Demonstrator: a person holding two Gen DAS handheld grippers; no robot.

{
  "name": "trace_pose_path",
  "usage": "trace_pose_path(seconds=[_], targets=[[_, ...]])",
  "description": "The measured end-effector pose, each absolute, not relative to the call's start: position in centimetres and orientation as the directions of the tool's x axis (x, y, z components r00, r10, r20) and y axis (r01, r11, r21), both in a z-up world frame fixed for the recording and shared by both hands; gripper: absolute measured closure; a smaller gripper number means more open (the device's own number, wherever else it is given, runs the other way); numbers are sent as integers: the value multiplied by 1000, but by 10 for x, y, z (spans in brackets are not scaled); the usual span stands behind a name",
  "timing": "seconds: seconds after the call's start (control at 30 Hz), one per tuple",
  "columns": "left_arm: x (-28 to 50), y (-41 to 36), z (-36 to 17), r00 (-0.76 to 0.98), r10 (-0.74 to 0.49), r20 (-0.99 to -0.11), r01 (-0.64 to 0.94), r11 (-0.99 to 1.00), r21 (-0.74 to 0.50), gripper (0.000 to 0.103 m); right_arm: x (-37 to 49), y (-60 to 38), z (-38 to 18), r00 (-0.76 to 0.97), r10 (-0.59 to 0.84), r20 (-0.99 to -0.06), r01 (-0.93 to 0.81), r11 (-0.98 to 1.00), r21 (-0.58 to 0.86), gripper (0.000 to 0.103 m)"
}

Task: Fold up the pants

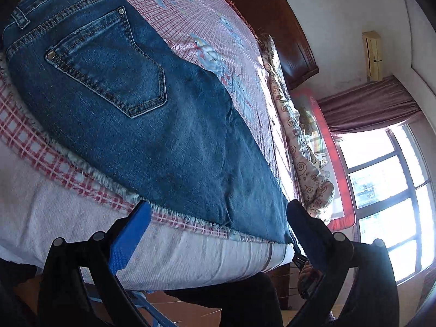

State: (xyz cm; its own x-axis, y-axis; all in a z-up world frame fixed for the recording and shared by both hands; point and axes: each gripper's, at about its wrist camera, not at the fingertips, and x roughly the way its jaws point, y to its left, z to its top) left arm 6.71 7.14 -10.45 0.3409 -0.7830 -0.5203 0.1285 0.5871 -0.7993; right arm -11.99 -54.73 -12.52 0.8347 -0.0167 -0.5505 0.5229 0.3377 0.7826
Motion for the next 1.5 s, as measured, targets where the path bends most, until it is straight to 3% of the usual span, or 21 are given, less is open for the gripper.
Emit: trace_pose_path(seconds=[0.1,0.17,0.23,0.3,0.43,0.77,1.03,1.5], targets=[[55,52,-104,302,-801,-517,157,577,-802,3,-115,-543,-134,818,-16,-575,537,379,753,31],[51,42,-104,279,-809,-517,169,571,-804,3,-117,-539,-136,818,-37,-574,538,402,741,36],[49,31,-103,261,-809,-527,185,577,-795,3,-113,-531,-131,771,-70,-633,578,495,649,60],[48,25,-103,243,-813,-529,192,575,-795,3,-110,-526,-128,717,-89,-691,608,564,558,75],[51,24,-103,241,-809,-536,184,580,-793,3,-103,-527,-124,680,-69,-730,596,631,496,82],[61,58,-88,337,-791,-511,151,581,-800,3,-87,-500,-49,787,-40,-616,493,641,588,84],[68,101,-69,442,-732,-518,181,639,-748,2,-16,-413,5,850,103,-517,289,729,620,84],[68,121,-71,478,-556,-680,186,821,-540,2,87,-250,-35,724,302,-620,129,824,552,84]])
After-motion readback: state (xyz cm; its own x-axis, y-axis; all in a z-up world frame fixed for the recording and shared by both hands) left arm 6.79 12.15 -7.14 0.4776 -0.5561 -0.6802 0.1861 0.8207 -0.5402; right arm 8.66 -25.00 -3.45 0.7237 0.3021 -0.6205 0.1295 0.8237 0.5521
